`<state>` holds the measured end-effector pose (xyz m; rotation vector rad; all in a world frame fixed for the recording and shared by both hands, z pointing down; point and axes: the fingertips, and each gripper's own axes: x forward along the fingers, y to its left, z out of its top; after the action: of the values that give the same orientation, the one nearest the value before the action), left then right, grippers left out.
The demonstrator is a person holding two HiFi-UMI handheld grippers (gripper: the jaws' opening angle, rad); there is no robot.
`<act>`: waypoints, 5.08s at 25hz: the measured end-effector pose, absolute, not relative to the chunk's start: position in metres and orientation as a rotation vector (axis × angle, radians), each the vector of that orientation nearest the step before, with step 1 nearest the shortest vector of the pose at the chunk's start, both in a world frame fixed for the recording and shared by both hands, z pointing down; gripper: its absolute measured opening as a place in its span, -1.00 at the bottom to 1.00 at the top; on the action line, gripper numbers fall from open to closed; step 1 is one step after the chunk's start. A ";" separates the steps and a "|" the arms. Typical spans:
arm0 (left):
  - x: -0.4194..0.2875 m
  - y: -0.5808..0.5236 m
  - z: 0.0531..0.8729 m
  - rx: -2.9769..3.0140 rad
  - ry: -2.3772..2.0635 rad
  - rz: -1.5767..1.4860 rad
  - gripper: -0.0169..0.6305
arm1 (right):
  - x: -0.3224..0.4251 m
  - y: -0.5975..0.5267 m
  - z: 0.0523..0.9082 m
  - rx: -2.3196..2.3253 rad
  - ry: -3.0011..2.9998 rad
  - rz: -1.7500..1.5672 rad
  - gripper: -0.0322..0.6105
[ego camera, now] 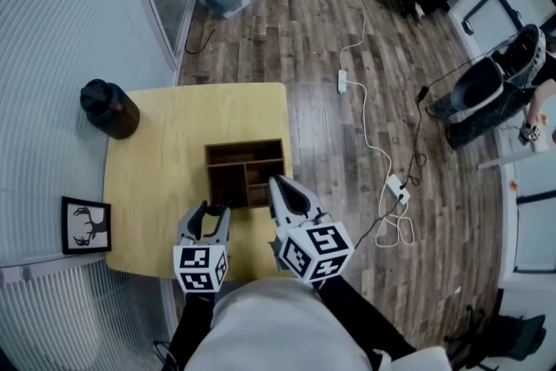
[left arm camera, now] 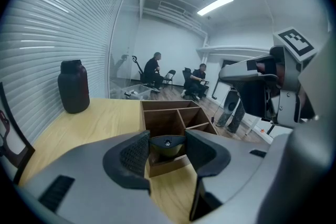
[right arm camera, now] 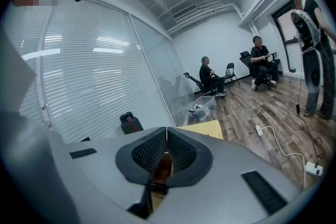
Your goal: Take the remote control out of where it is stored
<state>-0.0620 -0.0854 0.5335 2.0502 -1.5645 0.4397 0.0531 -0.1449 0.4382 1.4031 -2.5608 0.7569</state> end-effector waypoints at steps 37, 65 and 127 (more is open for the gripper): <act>-0.059 -0.088 0.518 2.060 -1.568 0.424 -0.29 | 0.059 -0.147 0.444 1.408 -2.547 0.768 -0.88; -0.060 -0.085 0.508 2.077 -1.558 0.403 -0.29 | 0.058 -0.144 0.444 1.411 -2.542 0.760 -0.88; -0.064 -0.084 0.489 2.062 -1.579 0.362 -0.29 | 0.063 -0.144 0.445 1.419 -2.541 0.767 -0.88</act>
<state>-0.0636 -0.0839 0.4887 2.0620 -1.5792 0.3622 0.0629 -0.1437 0.4454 1.4188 -2.5410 0.7672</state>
